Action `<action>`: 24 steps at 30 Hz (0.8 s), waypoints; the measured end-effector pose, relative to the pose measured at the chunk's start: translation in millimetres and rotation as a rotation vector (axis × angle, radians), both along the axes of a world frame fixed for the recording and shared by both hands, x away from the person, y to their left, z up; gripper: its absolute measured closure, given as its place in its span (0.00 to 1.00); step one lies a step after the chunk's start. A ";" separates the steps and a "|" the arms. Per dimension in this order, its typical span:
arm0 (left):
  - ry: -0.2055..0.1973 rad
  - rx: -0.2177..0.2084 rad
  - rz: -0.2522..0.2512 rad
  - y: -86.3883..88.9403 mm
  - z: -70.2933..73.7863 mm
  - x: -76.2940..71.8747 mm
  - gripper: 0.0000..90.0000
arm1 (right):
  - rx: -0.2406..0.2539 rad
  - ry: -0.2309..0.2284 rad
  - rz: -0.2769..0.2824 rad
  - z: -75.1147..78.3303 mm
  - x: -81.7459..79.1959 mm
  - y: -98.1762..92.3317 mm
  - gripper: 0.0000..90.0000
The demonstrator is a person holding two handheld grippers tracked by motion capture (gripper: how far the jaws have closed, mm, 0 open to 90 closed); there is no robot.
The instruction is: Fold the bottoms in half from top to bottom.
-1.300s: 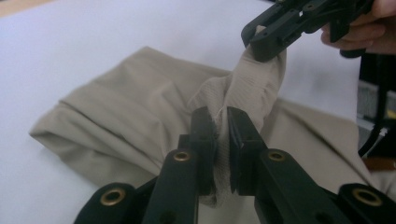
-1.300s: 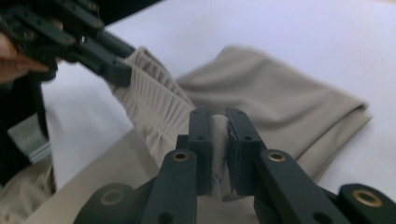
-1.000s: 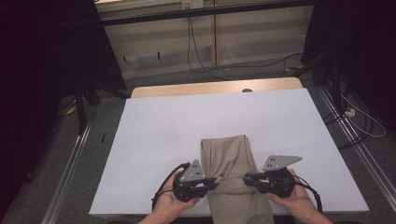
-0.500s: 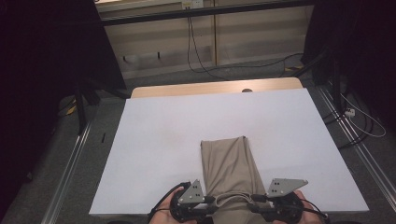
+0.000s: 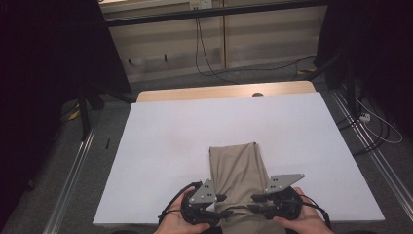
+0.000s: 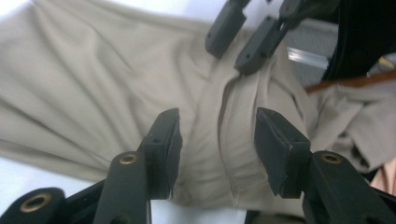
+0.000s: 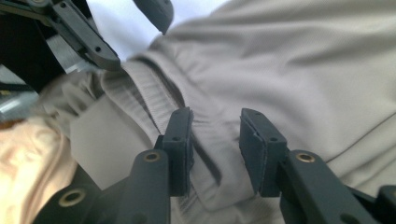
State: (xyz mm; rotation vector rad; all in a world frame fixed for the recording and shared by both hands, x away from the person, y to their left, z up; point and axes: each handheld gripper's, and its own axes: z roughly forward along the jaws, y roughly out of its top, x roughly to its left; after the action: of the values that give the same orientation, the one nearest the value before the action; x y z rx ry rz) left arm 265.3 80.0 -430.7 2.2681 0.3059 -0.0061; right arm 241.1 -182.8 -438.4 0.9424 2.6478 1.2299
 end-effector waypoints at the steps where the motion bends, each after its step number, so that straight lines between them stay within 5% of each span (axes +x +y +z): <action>1: 0.018 0.002 -0.003 -0.4 -2.6 -0.5 0.55 | -0.019 -0.004 0.007 -1.0 -2.7 1.4 0.75; 7: -0.030 0.055 -0.021 -2.1 -6.9 -13.1 0.59 | -0.037 -0.005 0.026 0.3 -14.1 2.7 1.00; 13: -0.098 0.091 -0.042 -4.2 0.3 -29.2 0.87 | -0.067 0.004 0.067 1.9 -28.6 1.6 1.00; 17: -0.054 0.083 -0.058 -4.1 0.6 -34.7 0.91 | -0.077 0.010 0.096 0.7 -39.7 4.0 1.00; 19: -0.016 0.080 -0.078 -4.0 0.4 -34.6 0.89 | -0.025 0.000 0.086 4.6 -39.5 0.8 1.00; 24: 0.017 0.021 -0.024 0.2 4.2 -23.0 0.68 | 0.067 -0.021 0.001 18.2 -21.3 -15.0 0.80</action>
State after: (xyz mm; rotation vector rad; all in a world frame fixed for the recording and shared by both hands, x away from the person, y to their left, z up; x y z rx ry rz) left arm 242.3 80.2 -426.5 2.2936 0.2895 -0.0349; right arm 219.8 -197.8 -420.3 0.9330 2.6066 1.3281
